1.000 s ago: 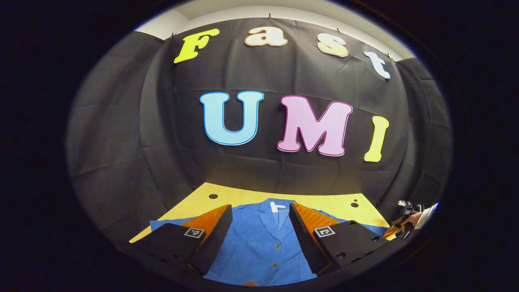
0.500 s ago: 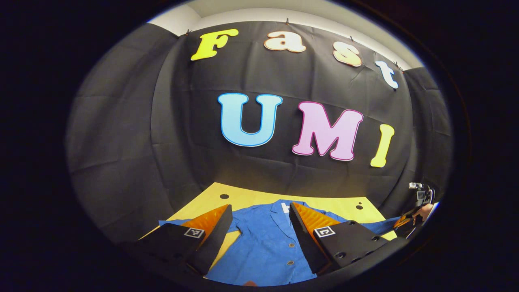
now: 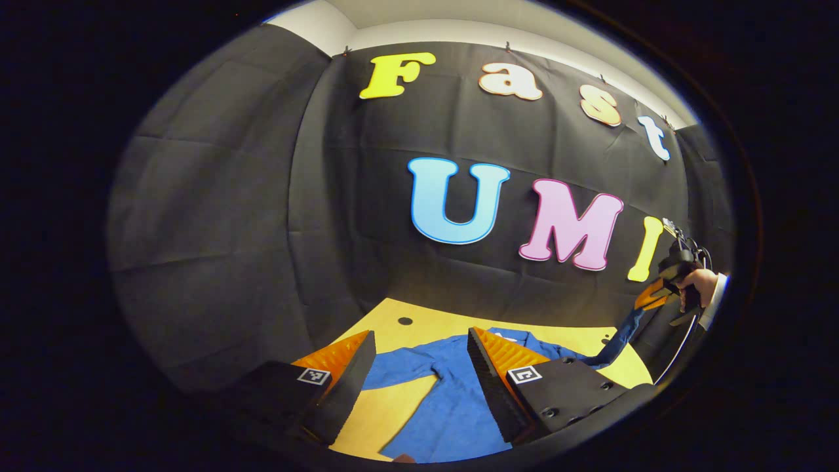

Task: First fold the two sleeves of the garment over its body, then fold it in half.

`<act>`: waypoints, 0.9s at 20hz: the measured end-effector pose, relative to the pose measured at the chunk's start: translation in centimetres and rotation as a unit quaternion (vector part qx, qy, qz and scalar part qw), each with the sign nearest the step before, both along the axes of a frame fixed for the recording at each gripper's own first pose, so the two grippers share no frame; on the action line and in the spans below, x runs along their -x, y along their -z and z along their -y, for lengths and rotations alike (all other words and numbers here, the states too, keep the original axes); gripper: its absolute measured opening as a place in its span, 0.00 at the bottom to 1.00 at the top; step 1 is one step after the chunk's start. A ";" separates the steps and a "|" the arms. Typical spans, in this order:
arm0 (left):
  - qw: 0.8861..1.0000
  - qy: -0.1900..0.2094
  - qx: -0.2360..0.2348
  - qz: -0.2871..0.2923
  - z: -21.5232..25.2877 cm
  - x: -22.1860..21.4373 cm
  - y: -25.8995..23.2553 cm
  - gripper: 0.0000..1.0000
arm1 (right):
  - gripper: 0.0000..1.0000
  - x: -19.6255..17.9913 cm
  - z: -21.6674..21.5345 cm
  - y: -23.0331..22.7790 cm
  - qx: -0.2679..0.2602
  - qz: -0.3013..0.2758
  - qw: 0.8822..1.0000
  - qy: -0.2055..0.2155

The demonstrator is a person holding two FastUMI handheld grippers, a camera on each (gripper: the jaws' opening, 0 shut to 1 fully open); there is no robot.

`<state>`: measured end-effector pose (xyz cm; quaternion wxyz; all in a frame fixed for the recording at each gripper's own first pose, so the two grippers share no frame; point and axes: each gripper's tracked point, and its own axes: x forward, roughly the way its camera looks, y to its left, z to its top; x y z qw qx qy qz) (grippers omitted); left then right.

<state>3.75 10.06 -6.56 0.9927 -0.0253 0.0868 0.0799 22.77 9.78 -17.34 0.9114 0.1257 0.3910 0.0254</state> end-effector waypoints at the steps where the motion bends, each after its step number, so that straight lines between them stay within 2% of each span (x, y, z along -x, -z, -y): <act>1: 1.000 -0.010 -0.005 0.001 -1.1 0.3 0.0 0.81 | 0.04 -0.9 -4.0 -0.3 -0.018 0.007 1.000 -0.014; 3: 0.999 -0.029 -0.018 -0.003 -3.4 1.2 0.0 0.81 | 0.04 -2.1 -12.4 0.6 -0.054 0.010 0.997 -0.048; 5: 0.999 -0.046 -0.027 -0.009 -5.3 2.0 0.1 0.82 | 0.04 -2.7 -19.0 2.4 -0.078 -0.001 0.994 -0.076; 8: 0.997 -0.070 -0.020 -0.019 -8.1 2.9 1.0 0.81 | 0.05 -2.1 -25.9 7.6 -0.121 -0.037 0.986 -0.112; 11: 0.993 -0.100 0.000 -0.058 -10.2 4.1 3.5 0.81 | 0.04 -1.4 -30.4 15.2 -0.139 -0.093 0.978 -0.125; 14: 0.989 -0.122 0.023 -0.084 -11.2 6.0 5.5 0.81 | 0.04 -1.6 -32.8 22.4 -0.143 -0.145 0.972 -0.120; 18: 0.981 -0.138 0.046 -0.125 -11.6 6.8 9.1 0.81 | 0.04 -0.5 -36.0 26.5 -0.195 -0.199 0.954 -0.113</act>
